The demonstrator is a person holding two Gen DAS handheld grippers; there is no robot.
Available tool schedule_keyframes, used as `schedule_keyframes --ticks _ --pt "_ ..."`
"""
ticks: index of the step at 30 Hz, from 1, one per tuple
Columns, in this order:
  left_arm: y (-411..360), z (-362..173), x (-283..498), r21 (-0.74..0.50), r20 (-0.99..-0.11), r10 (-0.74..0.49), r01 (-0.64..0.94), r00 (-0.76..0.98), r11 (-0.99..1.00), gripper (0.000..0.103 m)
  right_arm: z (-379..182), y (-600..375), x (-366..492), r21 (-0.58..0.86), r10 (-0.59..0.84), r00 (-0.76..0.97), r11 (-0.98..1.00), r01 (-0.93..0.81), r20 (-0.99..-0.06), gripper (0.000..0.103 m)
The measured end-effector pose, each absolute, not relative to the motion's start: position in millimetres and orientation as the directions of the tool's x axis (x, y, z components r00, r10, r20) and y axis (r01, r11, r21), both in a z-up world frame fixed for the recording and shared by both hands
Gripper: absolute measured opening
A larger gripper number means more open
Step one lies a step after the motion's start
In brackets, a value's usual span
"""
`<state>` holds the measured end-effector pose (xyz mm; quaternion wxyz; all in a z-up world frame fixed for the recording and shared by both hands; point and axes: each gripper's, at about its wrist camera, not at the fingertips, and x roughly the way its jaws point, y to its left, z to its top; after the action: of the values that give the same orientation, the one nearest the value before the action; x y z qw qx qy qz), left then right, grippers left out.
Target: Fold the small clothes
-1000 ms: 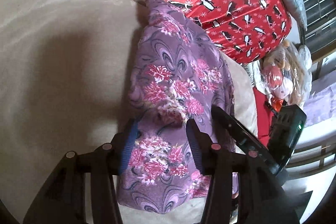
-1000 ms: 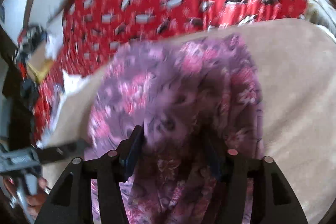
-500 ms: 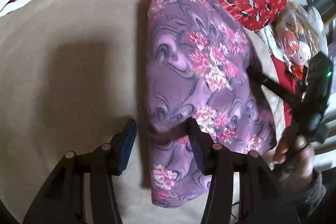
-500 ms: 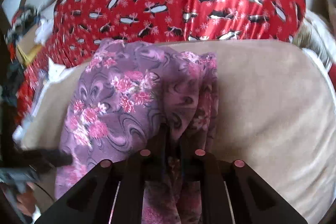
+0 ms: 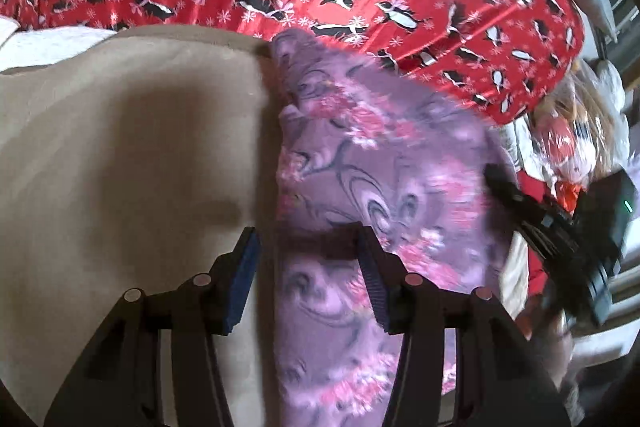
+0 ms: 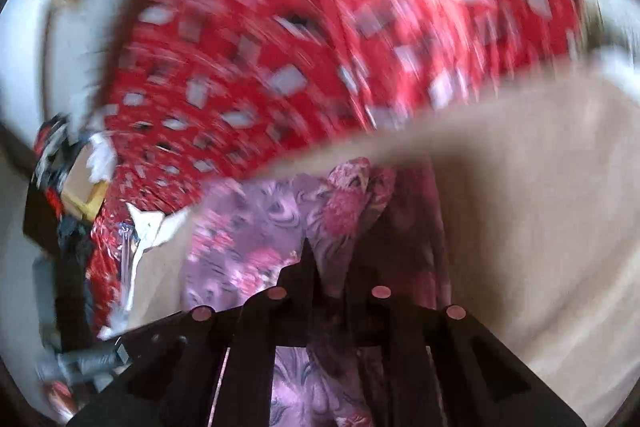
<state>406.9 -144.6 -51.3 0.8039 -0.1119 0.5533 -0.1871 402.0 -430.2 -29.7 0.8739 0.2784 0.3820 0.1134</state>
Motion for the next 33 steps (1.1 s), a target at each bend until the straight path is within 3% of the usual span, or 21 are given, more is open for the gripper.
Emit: schedule_keyframes --ticks 2,5,8,14,18,24,29,33 --pt "-149 -70 412 -0.399 -0.858 -0.430 0.161 0.281 0.903 0.057 -33 -431 400 0.536 0.355 0.711 0.843 0.037 -0.607 0.009" --pt "-151 -75 411 -0.393 -0.859 -0.424 0.163 0.286 0.905 0.059 -76 -431 416 0.473 0.315 0.595 0.872 0.126 -0.740 0.011" --pt "-144 -63 403 -0.376 -0.859 -0.412 0.174 0.302 0.910 0.058 -62 -438 405 0.515 0.318 0.636 0.845 0.146 -0.703 0.026" --pt "-127 -54 352 -0.315 -0.840 -0.360 0.175 0.406 0.933 0.059 -24 -427 352 0.508 0.345 0.730 0.862 0.003 -0.590 0.031" --pt "-134 -53 340 -0.234 -0.864 -0.294 0.190 0.408 0.953 0.061 -54 -405 347 0.330 0.259 0.608 0.944 0.004 -0.750 0.033" --pt "-136 -39 301 -0.192 -0.854 -0.284 0.245 0.437 0.950 0.060 -19 -403 301 0.375 0.324 0.665 0.924 -0.071 -0.673 0.036" --pt "-154 -76 288 -0.084 -0.904 -0.177 0.244 0.389 0.966 0.060 -66 -381 282 0.203 0.207 0.542 0.977 -0.068 -0.815 0.036" --pt "-152 -65 285 -0.090 -0.901 -0.180 0.237 0.395 0.967 0.060 -54 -396 270 0.316 0.277 0.561 0.948 -0.029 -0.780 0.036"
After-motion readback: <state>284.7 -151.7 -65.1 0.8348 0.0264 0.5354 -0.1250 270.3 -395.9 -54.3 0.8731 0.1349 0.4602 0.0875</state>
